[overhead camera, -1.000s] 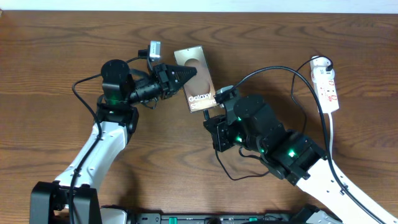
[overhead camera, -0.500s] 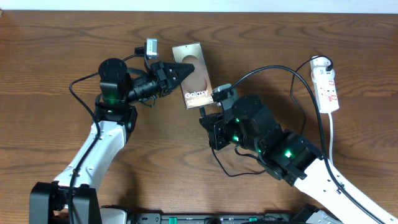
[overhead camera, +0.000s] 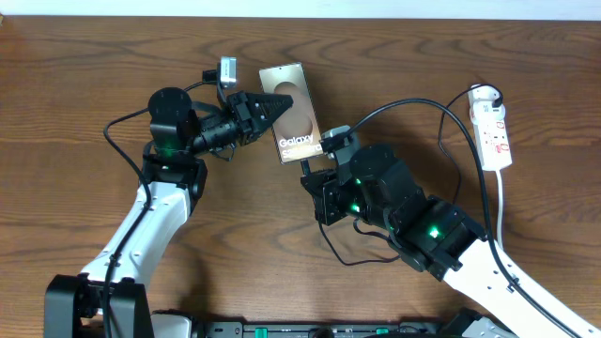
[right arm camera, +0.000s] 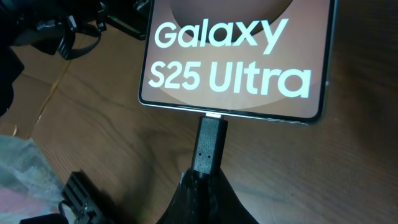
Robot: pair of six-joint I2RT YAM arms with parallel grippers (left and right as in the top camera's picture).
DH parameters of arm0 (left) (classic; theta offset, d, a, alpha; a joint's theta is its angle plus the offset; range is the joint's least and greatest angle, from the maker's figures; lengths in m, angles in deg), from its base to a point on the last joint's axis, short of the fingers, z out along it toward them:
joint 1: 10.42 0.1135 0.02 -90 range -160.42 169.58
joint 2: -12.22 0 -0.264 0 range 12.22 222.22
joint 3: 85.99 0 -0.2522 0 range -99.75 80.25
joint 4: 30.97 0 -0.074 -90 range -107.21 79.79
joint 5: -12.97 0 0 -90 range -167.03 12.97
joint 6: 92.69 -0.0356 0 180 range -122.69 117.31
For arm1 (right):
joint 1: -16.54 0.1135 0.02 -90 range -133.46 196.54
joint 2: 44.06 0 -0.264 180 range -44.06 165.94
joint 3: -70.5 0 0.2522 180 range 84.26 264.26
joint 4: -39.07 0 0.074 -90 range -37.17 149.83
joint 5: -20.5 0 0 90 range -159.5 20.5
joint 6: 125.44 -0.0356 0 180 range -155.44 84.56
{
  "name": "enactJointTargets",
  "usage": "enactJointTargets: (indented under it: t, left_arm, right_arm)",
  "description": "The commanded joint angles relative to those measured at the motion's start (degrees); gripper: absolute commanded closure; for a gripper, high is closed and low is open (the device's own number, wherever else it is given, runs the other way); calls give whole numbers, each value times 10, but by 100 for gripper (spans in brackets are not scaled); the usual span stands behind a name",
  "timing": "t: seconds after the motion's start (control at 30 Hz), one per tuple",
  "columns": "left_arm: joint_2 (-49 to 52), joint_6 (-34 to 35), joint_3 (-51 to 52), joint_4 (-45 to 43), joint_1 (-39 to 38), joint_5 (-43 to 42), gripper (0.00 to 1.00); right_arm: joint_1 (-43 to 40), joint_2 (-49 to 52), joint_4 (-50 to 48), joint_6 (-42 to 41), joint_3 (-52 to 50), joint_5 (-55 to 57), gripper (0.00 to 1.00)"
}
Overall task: Plug charger to phone and switch on socket
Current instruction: 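Push the USB-C plug up into the phone's bottom port with the right gripper, then open the right gripper and pull it back right from the plug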
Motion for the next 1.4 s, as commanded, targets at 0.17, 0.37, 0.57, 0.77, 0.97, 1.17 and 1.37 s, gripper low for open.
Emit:
enactJointTargets:
  t: [0.17,0.37,0.57,0.77,0.97,1.17,1.37]
  left_arm:
    - [-6,-36,-1,4,-18,-101,93]
    - [-6,-36,-1,4,-21,-101,93]
    - [-6,-36,-1,4,-25,-96,93]
    - [-6,-40,-1,4,-25,-85,93]
    - [-6,-85,-1,49,-26,-60,93]
    - [4,-221,-1,187,-54,5,93]
    - [94,-362,-1,235,-69,5,93]
  right_arm:
    - [-19,-7,-43,-6,25,63,99]
    - [-22,-7,-73,-6,25,64,98]
    - [-22,-9,-35,-8,25,26,81]
    - [-22,-16,49,-8,25,22,65]
    - [-32,-68,93,-7,25,28,36]
    - [-53,-156,209,-8,25,106,18]
    - [-60,-239,301,-17,25,160,6]
